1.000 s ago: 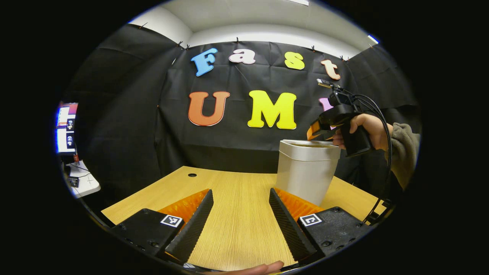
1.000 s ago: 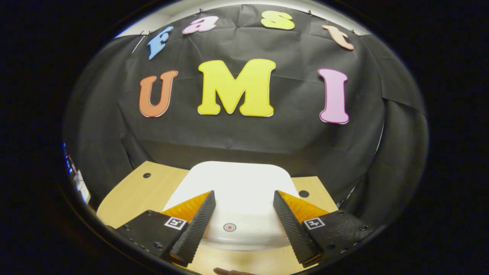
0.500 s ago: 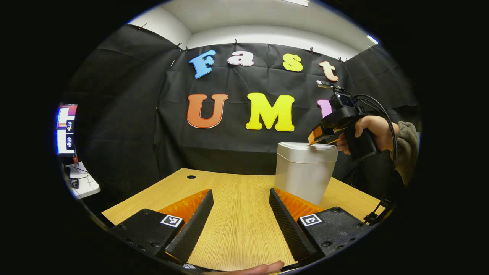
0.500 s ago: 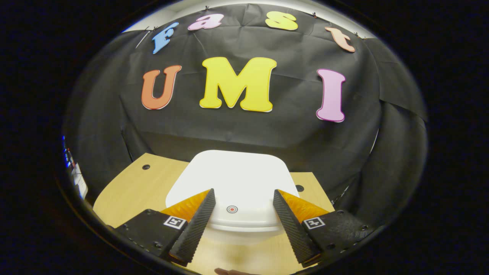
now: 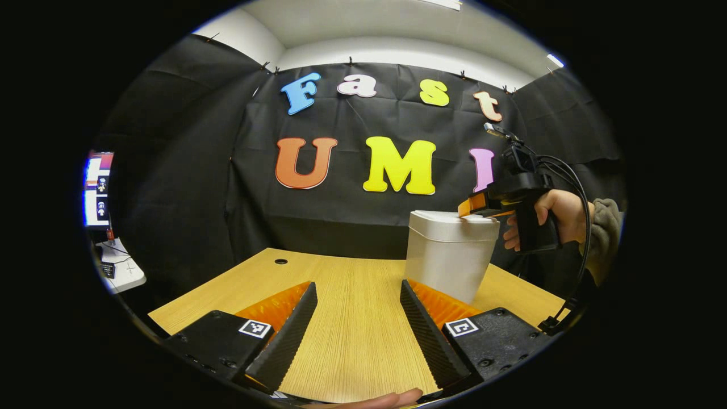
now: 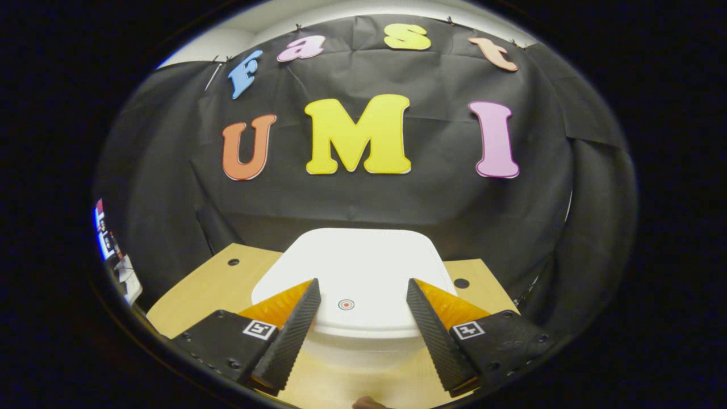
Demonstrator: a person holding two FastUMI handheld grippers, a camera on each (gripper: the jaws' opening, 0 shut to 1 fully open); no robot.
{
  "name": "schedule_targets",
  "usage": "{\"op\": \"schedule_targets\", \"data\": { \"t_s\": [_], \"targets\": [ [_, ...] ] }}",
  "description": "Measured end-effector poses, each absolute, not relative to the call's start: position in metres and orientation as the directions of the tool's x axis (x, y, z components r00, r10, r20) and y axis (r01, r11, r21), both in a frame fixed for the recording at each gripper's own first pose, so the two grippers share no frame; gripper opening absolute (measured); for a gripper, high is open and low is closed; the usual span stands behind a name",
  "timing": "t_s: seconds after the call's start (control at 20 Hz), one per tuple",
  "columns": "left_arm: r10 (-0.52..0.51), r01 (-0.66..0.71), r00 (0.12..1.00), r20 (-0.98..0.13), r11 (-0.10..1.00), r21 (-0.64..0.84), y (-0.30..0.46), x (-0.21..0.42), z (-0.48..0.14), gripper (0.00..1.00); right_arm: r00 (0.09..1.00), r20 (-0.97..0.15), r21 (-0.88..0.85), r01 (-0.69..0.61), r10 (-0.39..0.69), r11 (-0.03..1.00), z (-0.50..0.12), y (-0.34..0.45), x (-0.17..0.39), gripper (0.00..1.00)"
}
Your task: Press the lid of the desktop garbage bin to open it, pick up the crumpled paper on the desktop and throw it into the bin, then pick up the pop can on the desktop and drop it into the bin, and finally close the garbage bin lid.
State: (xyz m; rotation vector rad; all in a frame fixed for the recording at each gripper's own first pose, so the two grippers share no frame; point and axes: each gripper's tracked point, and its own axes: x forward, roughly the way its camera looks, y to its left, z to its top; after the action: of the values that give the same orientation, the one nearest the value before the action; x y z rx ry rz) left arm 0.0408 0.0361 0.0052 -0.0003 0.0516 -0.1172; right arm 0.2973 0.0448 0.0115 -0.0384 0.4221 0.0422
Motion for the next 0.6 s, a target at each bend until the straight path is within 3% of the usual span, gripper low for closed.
{"op": "schedule_targets", "data": {
  "t_s": [0.2, 0.6],
  "targets": [
    [-0.143, 0.142, 0.988, -0.05, 0.99, -0.01, 0.0284, 0.0397, 0.0049, 0.95, 0.913, -0.404, -0.03, -0.068, 0.05, 0.997, 0.0065, 0.0435, 0.296, 0.97],
    [-0.143, 0.144, 0.989, -0.031, 0.989, 0.023, 0.0258, 0.0398, 0.0065, 0.95, 0.976, -0.206, 0.03, -0.06, 0.065, 0.998, 0.0122, 0.0434, 0.2961, 0.96]
  ]
}}
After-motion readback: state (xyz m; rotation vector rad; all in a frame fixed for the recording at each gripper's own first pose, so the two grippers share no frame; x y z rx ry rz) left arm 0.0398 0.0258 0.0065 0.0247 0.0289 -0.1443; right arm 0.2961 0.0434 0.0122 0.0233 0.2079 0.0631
